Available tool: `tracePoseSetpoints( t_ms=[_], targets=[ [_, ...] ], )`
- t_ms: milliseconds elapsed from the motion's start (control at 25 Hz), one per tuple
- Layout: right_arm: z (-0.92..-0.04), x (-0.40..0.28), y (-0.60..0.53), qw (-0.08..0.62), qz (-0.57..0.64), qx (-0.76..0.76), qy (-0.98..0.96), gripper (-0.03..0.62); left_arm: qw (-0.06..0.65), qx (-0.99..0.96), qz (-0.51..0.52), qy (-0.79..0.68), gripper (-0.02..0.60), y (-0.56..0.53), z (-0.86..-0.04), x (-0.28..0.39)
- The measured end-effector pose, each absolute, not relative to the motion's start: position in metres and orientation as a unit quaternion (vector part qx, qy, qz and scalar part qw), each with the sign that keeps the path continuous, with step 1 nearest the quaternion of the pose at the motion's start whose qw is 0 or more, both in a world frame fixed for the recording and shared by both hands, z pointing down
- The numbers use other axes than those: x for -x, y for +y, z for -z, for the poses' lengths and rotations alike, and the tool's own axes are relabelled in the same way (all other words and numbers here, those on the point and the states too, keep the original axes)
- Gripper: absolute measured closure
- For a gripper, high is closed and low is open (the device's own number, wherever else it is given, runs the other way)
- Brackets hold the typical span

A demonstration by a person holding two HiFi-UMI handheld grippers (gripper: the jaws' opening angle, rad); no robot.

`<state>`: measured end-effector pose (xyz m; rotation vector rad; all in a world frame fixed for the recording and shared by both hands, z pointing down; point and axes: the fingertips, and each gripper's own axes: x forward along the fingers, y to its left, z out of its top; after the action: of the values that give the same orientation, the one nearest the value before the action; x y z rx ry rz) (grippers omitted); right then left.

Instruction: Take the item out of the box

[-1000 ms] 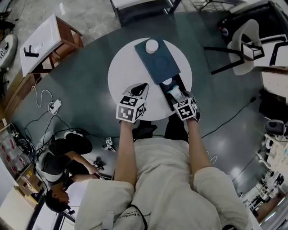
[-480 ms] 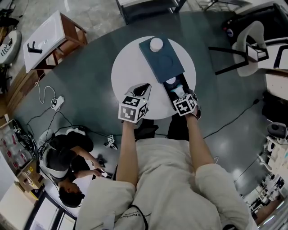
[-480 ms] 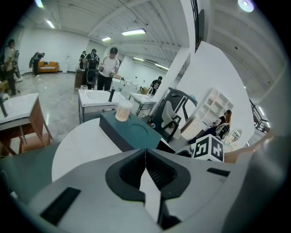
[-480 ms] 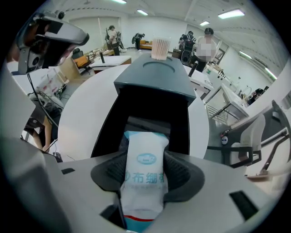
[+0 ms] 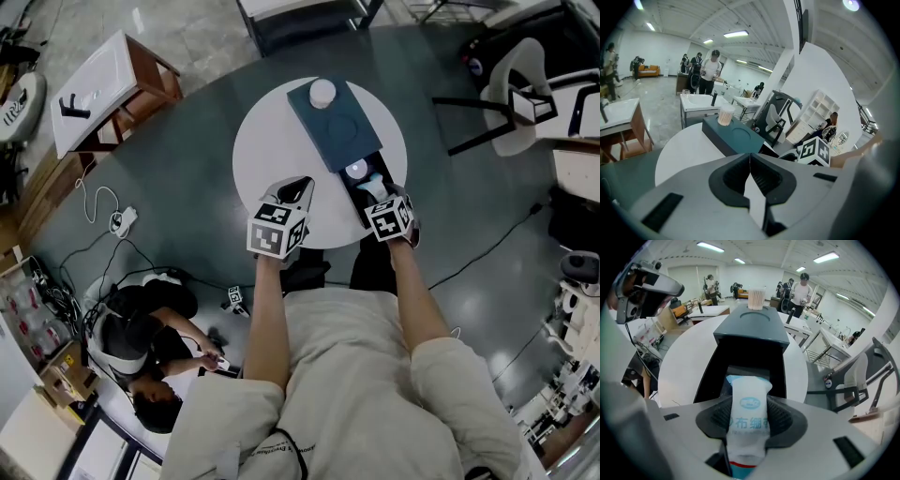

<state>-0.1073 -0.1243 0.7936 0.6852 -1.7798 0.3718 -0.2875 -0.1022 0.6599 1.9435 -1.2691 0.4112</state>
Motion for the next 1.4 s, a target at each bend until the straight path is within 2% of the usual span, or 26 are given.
tracePoseSetpoints(
  t_ms=[600,840,1160,1400],
  targets=[
    [-0.728,0.096,-0.123,0.459,-0.177,-0.350,-0.797,0.379,0.313,-0.788,-0.169,-0.502,0.560,-0.116,-0.615,0.272],
    [-0.678,0.086,-0.142,0.351,-0.213,-0.416,-0.811,0.381,0.279,-0.803,-0.177,-0.497,0.560,-0.127,-0.595,0.252],
    [-0.611,0.089,-0.166,0.198,-0.259,-0.415,-0.849,0.379,0.245,-0.821,-0.179,-0.483,0.560,-0.143,-0.566,0.228],
    [-0.571,0.102,-0.182,0.158,-0.241,-0.397,-0.872,0.379,0.223,-0.828,-0.176,-0.483,0.560,-0.148,-0.549,0.228]
  ],
)
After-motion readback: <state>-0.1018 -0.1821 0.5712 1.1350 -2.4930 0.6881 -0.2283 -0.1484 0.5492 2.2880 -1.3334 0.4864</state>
